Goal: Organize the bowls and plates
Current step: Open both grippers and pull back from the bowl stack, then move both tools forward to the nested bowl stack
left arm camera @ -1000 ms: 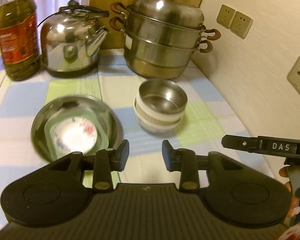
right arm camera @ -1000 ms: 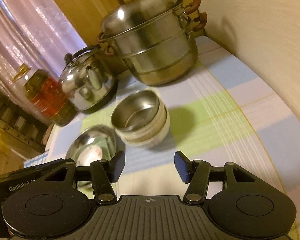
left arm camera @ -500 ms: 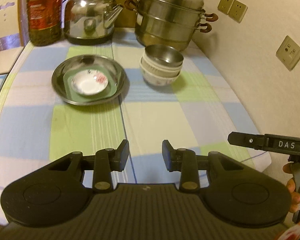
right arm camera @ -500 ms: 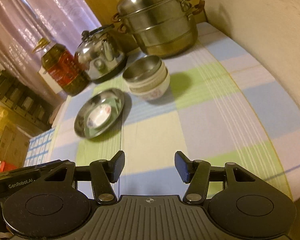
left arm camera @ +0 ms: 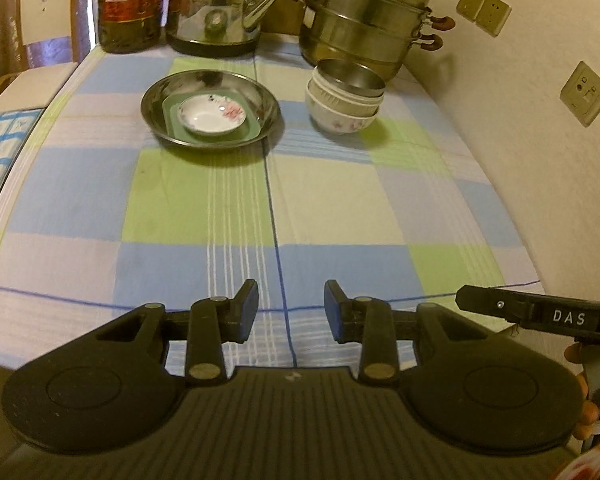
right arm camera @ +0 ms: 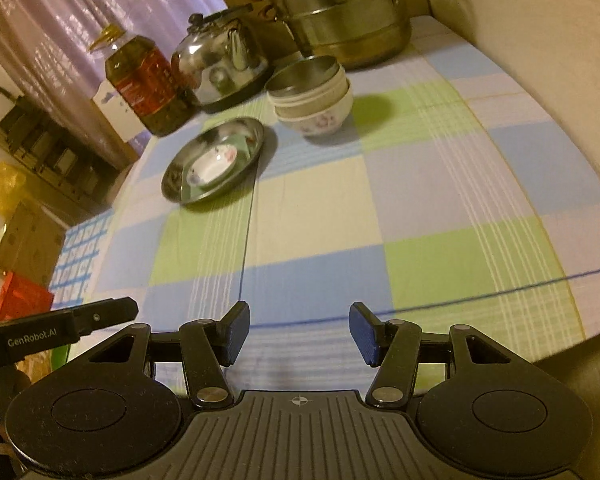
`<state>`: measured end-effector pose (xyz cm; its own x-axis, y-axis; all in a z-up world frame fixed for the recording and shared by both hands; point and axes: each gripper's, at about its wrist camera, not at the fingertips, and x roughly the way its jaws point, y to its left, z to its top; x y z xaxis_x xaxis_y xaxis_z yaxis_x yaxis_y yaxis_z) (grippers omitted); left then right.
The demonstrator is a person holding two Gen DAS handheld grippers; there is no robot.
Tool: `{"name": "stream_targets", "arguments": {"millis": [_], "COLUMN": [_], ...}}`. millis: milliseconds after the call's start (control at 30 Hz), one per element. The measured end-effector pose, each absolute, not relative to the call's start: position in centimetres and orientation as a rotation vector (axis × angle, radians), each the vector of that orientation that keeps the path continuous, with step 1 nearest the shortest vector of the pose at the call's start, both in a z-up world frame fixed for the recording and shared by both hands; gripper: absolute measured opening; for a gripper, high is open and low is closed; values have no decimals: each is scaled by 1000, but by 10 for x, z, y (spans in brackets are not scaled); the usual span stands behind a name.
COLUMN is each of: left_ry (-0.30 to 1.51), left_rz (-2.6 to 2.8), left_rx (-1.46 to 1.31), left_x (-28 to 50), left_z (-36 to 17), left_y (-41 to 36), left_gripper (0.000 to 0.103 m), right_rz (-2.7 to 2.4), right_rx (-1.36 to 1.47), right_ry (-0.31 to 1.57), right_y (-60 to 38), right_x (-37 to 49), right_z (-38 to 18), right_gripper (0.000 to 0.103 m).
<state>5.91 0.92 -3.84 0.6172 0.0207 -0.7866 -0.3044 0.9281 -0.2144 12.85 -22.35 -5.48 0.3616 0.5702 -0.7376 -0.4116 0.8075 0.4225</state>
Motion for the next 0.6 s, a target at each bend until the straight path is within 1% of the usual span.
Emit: {"name": "stream_targets", "arguments": {"millis": [600], "left_ry": [923], "left_rz": [235], "left_rx": [-374], "left_x": [41], "left_z": [-47], "left_y": [11], "left_gripper": [32], "right_rz": [685], "right_rx": [123], "right_ry": [1081], "right_y": [-211], "right_x": [120], "right_z": [-69], "right_gripper": [56]}}
